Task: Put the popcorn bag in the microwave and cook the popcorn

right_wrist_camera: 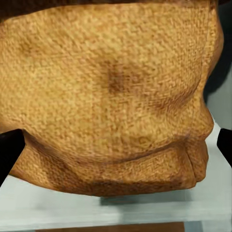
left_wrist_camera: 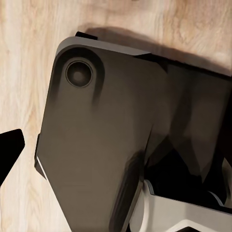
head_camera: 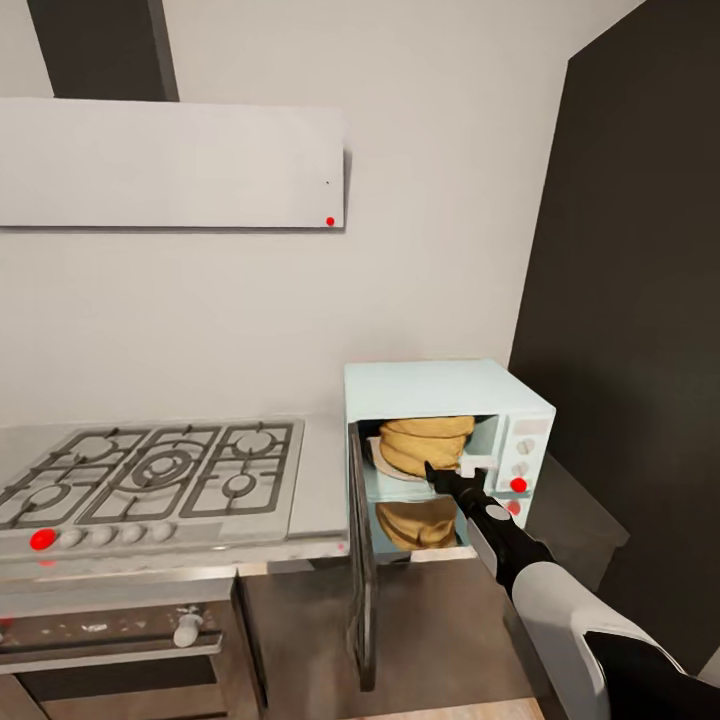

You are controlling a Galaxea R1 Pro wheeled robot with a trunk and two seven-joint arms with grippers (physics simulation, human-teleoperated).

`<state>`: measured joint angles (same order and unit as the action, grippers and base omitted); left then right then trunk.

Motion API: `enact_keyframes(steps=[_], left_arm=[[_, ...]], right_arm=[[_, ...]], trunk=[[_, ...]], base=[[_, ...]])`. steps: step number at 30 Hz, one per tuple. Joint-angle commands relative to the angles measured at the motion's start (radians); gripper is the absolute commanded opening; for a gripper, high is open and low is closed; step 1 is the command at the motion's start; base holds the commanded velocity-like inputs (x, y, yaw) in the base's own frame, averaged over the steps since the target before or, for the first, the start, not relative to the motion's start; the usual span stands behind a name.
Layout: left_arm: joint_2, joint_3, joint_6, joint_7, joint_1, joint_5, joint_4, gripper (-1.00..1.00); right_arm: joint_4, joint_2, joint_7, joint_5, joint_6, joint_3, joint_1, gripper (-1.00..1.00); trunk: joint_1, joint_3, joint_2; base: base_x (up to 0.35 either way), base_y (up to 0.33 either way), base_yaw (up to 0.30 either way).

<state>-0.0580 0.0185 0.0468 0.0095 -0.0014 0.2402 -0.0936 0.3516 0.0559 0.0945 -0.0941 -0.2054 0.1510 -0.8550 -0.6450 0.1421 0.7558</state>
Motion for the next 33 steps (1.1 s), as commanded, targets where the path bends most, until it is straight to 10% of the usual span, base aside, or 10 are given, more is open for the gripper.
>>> enact_keyframes(steps=[1,16,33], left_arm=[[0.0,0.001,0.002,0.001,0.0,0.004,0.0,1.0],[0.0,0.001,0.002,0.0,0.0,0.004,-0.001,1.0],[-0.005,0.004,0.002,0.001,0.0,0.005,-0.001,1.0]], right_arm=[[-0.001,0.001,0.005,-0.01,-0.003,0.009,-0.001,1.0],[-0.011,0.004,0.005,-0.012,0.002,0.007,-0.001,1.0],[0.005,-0.012,0.007,-0.018,0.053,0.005,-0.001,1.0]], trunk=[[0.0,0.001,0.001],[0.0,0.001,0.001],[0.0,0.001,0.001]], base=[[0.131,0.0,0.0],[0.079,0.0,0.0],[-0.321,0.0,0.0]])
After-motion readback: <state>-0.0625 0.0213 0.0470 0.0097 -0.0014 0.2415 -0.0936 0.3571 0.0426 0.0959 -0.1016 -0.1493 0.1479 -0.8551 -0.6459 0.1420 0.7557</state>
